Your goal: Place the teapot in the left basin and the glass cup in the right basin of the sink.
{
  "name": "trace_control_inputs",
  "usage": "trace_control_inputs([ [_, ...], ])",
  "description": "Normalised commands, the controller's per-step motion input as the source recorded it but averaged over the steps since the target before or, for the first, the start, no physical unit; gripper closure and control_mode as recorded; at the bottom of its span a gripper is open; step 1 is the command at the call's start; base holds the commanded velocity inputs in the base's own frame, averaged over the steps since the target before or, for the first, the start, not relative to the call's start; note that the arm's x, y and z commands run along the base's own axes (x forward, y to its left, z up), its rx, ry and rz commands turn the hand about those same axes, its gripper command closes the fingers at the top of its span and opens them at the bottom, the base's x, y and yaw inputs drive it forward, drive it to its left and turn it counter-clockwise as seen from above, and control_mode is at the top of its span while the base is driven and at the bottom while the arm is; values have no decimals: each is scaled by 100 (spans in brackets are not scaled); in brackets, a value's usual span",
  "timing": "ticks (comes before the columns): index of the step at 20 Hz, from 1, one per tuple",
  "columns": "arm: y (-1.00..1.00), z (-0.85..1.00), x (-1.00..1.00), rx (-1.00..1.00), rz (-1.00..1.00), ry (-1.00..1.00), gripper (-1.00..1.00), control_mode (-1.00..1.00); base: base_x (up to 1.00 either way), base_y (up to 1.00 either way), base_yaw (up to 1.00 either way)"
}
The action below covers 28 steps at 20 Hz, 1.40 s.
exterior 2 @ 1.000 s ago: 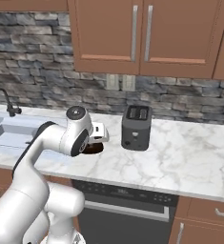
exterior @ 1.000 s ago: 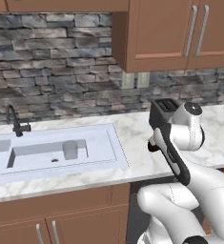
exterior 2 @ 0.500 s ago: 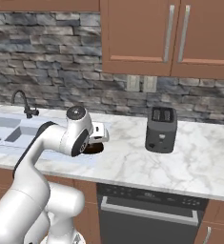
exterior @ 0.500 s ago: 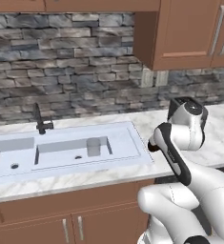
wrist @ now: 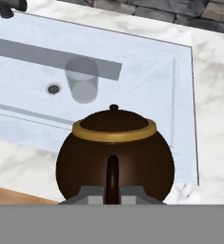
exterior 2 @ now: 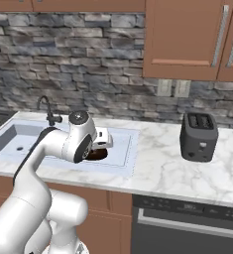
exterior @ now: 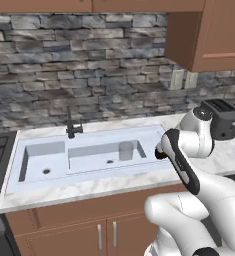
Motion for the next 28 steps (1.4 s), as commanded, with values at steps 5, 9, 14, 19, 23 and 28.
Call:
trace_control_inputs([
  [5,0,0,0,0,0,0,100,100,-5,59,-4],
  [9,0,0,0,0,0,0,100,100,-2,58,-4],
  [14,0,0,0,0,0,0,100,100,0,56,-3],
  [19,0,0,0,0,0,0,100,100,0,53,0],
  [23,0,0,0,0,0,0,100,100,0,53,0],
  [28,0,0,0,0,0,0,100,100,0,56,0],
])
